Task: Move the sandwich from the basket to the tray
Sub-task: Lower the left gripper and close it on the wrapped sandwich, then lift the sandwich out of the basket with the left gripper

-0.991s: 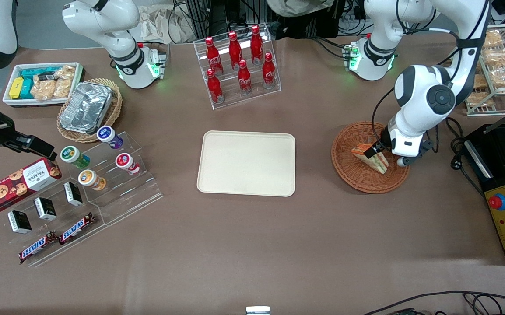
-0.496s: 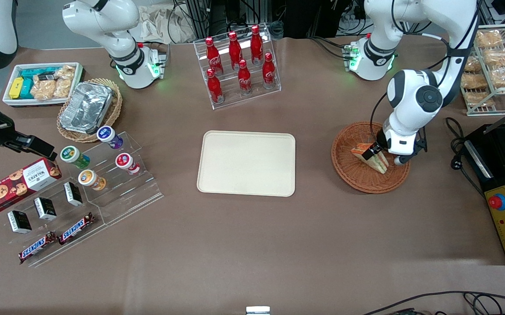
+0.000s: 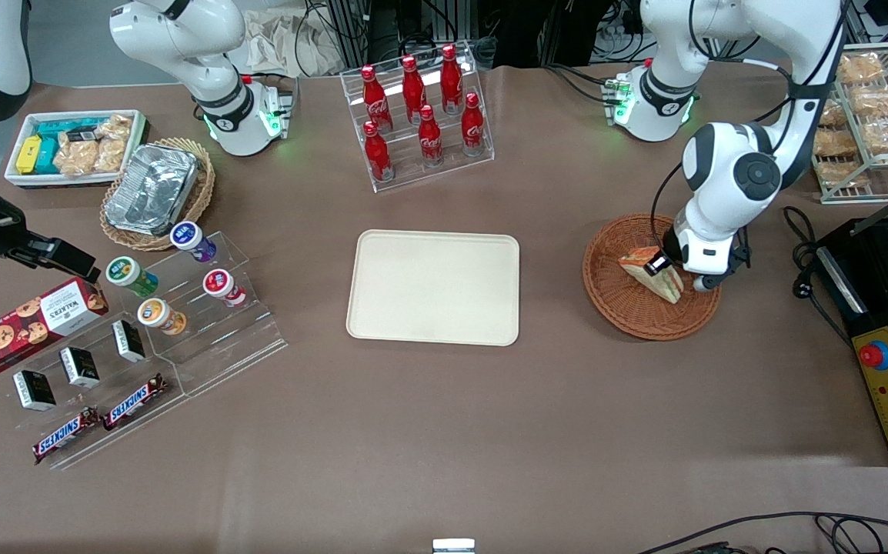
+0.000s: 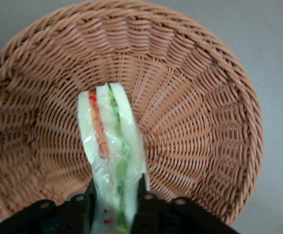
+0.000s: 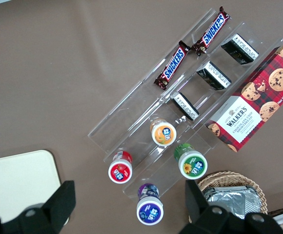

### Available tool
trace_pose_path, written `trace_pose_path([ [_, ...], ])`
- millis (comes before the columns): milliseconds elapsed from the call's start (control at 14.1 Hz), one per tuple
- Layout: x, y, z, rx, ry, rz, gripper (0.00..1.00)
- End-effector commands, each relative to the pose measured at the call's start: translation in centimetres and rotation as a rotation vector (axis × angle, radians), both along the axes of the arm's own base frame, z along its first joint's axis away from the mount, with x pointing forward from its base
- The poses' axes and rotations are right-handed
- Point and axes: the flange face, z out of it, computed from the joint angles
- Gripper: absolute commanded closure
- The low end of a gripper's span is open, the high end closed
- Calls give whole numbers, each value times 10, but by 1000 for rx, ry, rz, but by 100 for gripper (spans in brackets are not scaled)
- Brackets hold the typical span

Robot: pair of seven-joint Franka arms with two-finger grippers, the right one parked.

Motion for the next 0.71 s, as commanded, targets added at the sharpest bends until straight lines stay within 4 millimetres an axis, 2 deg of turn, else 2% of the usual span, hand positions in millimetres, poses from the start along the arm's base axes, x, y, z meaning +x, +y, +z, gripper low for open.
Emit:
trace_pose_path([
  [0, 18, -7, 33, -9, 58, -7, 100],
  [212, 34, -4, 70, -9, 63, -23, 100],
  [354, 49, -4, 108, -16, 80, -53, 100],
  [425, 58, 4, 130, -23, 92, -70, 100],
  [637, 70, 8, 188, -38, 107, -149, 100],
])
